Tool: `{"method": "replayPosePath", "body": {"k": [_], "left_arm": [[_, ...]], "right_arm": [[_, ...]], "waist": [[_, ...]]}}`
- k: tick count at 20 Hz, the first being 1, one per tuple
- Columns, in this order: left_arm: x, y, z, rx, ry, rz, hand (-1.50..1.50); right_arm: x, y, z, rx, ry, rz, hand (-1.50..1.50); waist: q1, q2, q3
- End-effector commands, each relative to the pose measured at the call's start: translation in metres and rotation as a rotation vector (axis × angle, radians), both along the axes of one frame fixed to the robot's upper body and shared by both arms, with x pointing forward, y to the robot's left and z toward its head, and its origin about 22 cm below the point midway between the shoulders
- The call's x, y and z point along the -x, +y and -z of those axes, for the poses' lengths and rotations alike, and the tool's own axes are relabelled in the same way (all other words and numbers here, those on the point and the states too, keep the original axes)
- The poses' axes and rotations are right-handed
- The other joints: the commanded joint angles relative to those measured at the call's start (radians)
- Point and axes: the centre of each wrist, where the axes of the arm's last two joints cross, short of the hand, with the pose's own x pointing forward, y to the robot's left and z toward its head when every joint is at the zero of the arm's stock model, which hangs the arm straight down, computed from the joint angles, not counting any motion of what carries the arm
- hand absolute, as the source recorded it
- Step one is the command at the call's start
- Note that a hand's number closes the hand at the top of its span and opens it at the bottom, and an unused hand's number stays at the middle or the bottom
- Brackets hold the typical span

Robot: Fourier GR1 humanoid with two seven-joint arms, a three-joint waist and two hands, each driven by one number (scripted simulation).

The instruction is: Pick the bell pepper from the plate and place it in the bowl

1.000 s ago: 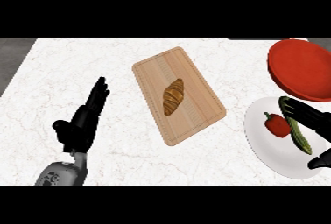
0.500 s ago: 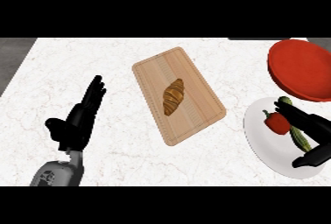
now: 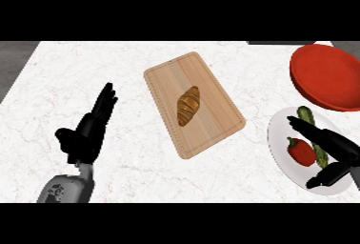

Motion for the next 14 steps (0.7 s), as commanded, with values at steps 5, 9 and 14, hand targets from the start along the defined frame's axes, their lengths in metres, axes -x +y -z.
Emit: {"method": "replayPosePath", "body": {"k": [5,9,14], "left_arm": [[0.007,0.008,0.002,0.001,0.019,0.005,0.00],[-0.002,0.004,-0.001,-0.005,-0.020,-0.004,0.00],[-0.005,0.017,-0.011,-0.008,0.001,-0.012,0.00]], "right_arm": [[0.007,0.016,0.015,-0.036,-0.132,-0.208,1.50],[0.012,0.019,0.013,-0.064,-0.113,-0.263,1.50],[-0.023,0.055,0.008,-0.001,-0.127,0.033,1.50]], "waist": [[0.008,0.008,0.010],[-0.003,0.006,0.009],[-0.001,0.004,0.008]]}}
